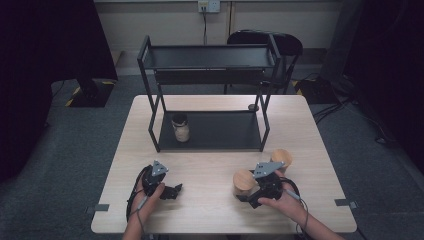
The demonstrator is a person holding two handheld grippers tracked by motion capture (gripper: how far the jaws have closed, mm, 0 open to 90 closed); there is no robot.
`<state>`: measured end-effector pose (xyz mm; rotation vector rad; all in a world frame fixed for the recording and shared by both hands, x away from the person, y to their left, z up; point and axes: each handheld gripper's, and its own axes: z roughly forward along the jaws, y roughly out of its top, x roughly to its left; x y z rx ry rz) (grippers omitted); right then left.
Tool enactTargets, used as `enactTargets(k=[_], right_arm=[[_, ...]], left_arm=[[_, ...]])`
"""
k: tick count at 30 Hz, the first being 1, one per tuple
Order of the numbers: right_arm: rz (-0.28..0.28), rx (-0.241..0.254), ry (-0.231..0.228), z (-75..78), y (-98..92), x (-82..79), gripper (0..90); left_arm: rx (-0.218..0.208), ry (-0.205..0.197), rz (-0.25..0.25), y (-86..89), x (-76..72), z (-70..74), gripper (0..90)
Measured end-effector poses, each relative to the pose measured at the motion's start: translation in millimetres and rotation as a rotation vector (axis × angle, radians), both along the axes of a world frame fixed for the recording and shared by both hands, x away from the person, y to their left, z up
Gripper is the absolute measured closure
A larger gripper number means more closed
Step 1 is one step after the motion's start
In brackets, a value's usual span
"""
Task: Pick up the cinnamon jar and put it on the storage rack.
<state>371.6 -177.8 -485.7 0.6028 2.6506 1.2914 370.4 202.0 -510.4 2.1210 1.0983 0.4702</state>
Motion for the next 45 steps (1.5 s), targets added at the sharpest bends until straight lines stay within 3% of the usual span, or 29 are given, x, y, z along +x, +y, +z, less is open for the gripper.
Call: enactTargets(k=[16, 35, 45], right_arm=[[0.01, -0.019, -0.021, -4.9, 2.7, 1.1, 23.8], [0.032, -0.055, -0.046, -0.9, 4.3, 1.9, 25.1], [0.028, -0.033, -0.032, 7.5, 1.5, 7.6, 25.1]], left_arm=[[0.001, 0.0, -0.002, 0.2, 0.0, 0.1, 0.2], [0.001, 0.001, -0.005, 0.5, 0.0, 0.1, 0.2], [0.003, 0.001, -0.008, 0.8, 0.1, 0.2, 0.2]])
